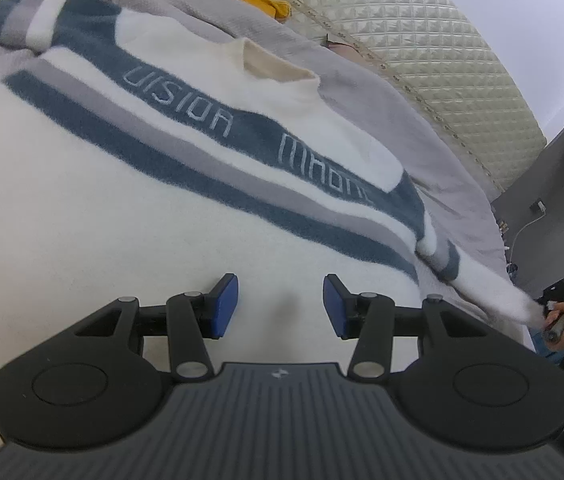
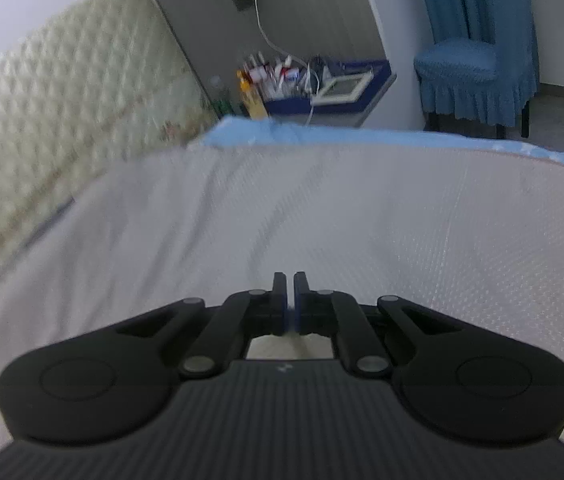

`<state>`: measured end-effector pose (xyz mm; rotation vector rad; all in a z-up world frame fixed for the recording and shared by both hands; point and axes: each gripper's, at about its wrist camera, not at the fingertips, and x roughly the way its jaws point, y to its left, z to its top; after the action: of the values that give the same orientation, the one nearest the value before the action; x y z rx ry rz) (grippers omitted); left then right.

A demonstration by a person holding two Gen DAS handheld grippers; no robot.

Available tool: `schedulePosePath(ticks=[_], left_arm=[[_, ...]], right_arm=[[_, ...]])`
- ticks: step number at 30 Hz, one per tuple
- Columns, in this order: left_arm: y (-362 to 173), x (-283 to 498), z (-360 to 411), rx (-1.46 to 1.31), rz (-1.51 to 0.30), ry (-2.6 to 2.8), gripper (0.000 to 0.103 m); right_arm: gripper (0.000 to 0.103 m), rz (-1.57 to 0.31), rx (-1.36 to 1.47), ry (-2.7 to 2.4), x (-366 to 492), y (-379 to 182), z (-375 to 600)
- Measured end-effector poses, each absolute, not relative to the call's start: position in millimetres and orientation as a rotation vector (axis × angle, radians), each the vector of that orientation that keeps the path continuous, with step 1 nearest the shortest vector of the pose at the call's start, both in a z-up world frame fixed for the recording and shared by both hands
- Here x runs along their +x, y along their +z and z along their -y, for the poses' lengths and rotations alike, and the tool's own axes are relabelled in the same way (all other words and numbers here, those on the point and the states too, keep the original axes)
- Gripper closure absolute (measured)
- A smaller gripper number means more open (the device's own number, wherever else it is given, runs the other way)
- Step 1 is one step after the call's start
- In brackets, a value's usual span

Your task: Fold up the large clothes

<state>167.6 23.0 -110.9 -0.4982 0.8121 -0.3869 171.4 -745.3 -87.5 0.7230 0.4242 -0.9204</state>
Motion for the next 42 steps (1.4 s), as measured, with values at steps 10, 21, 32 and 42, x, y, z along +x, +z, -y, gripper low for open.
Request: schedulePosePath(ticks=[10, 21, 32, 42], left_arm=[[-111.5, 163.4, -7.6, -0.351, -0.793, -0.34, 0.05], [-98.4, 153.8, -12.3, -0.329, -0.774, -0.308, 0.05], [-73.6, 131.9, -45.7, -0.352, -0.735, -0.241, 0.05], [-65.9, 116.8, -45.2, -0.306, -0.735, -0.233, 0.05]], right_arm=[[0.097, -0.524, 0.698, -0.949, 159.7, -155.6, 743.4], [0.044, -0.535, 0.627, -0.855, 144.6, -101.2, 670.7], [0.044, -0.559, 0.733, -0.401, 115.3, -37.0, 490.8], [0.044, -0.838, 0.842, -0.077, 76.4, -72.0, 336.8]])
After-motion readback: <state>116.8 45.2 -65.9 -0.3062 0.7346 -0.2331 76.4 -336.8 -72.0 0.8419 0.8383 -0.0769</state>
